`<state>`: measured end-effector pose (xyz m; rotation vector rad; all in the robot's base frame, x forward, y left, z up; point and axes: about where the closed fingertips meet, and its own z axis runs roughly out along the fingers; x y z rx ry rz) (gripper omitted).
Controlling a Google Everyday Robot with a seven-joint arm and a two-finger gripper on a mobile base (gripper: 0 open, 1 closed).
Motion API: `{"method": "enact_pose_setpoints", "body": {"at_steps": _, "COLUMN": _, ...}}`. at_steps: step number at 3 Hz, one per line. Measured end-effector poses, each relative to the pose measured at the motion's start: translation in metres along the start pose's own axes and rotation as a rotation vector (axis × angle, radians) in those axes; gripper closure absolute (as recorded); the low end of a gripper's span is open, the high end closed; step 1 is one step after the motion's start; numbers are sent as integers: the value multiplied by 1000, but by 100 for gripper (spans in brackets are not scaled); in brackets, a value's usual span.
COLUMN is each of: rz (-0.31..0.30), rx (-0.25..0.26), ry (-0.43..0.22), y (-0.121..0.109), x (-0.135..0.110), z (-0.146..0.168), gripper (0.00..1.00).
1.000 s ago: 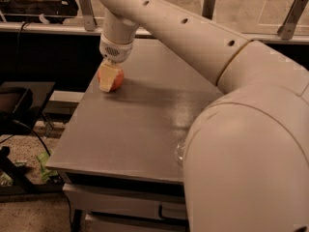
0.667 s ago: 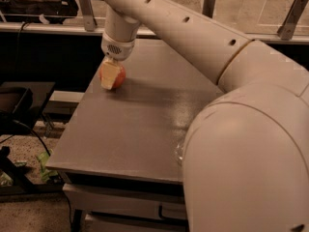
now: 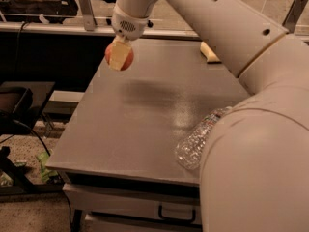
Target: Pick apple
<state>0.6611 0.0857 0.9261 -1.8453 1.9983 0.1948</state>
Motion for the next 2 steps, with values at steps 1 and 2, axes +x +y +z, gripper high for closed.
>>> {"method": "enact_pose_setpoints", "body": {"at_steps": 1, "rz": -49, "rx": -1, "ry": -34, "y": 0, "x": -1, "z": -29, "gripper": 100}}
{"method": "enact_pose_setpoints", "body": {"at_steps": 2, "rz": -49, "rx": -1, "ry": -34, "y": 0, "x": -1, "z": -29, "gripper": 100}}
